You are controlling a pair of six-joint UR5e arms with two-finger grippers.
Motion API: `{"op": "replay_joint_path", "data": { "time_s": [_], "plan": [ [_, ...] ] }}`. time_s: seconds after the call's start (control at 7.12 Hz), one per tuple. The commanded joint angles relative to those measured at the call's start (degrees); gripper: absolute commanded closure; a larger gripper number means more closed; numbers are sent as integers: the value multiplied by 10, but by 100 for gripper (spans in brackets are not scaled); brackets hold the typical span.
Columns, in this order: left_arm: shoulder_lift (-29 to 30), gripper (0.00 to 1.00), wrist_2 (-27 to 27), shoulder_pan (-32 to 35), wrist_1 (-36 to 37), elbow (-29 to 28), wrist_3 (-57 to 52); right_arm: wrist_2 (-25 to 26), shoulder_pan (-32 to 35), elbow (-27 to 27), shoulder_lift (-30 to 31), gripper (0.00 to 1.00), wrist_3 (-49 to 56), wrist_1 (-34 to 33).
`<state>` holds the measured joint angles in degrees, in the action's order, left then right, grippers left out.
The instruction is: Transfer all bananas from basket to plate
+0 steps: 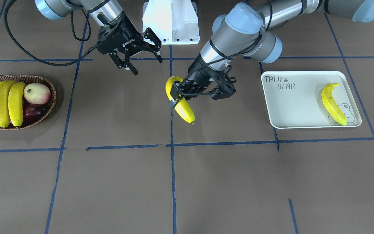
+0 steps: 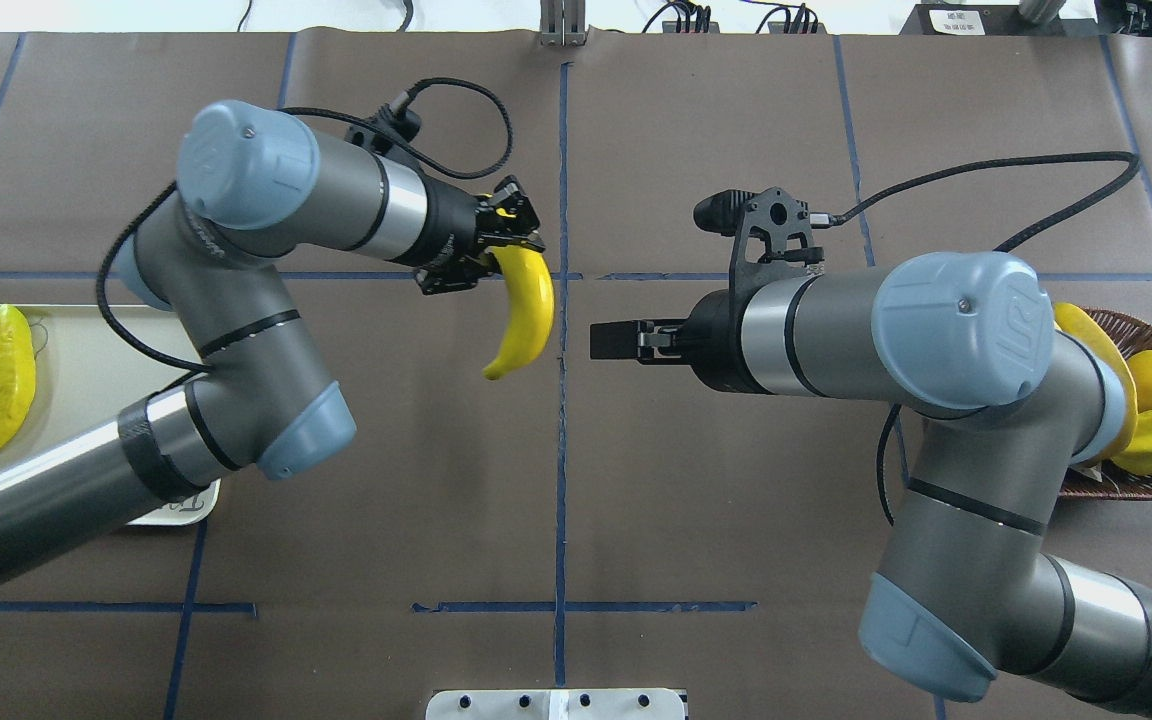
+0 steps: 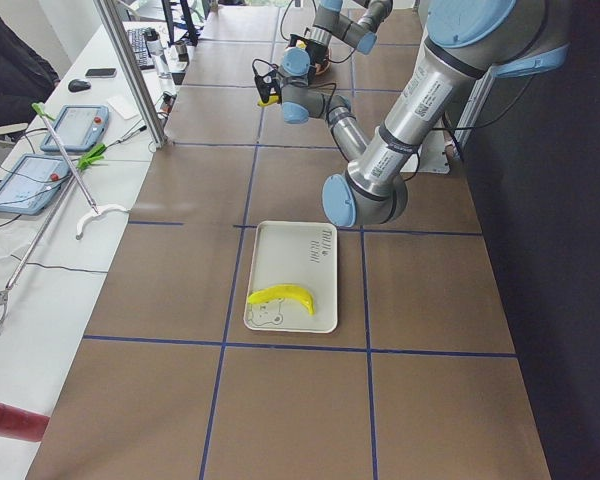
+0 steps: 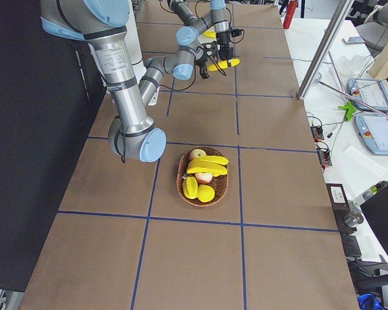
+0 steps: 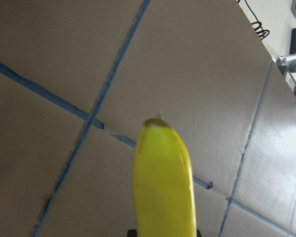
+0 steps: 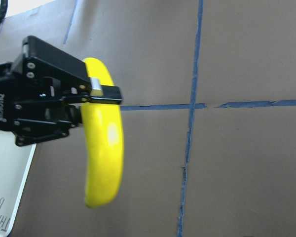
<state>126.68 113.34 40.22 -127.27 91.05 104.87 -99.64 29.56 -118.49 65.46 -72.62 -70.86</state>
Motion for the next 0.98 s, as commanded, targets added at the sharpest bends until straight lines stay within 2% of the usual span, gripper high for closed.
{"op": "replay_joint_path", "data": {
  "time_s": [0.0, 0.14, 0.28, 0.42, 0.56, 0.84],
  "plan": [
    [-90, 100, 57, 82, 146, 83, -158, -22, 22, -48, -1, 0, 4, -92],
    [-136, 100, 51, 104, 270, 151, -278, -27, 29, -51, 5, 0, 4, -97],
    [-231, 100, 42, 119, 322, 216, -371, -27, 30, -50, 12, 0, 4, -97],
    [-307, 100, 10, 118, 320, 225, -410, -25, 30, -48, 12, 0, 4, -96],
    [-329, 100, 3, 117, 319, 204, -411, -23, 30, -46, 13, 0, 4, -96],
    [-329, 100, 3, 113, 310, 133, -411, -20, 30, -37, 13, 0, 4, -95]
  ]
}}
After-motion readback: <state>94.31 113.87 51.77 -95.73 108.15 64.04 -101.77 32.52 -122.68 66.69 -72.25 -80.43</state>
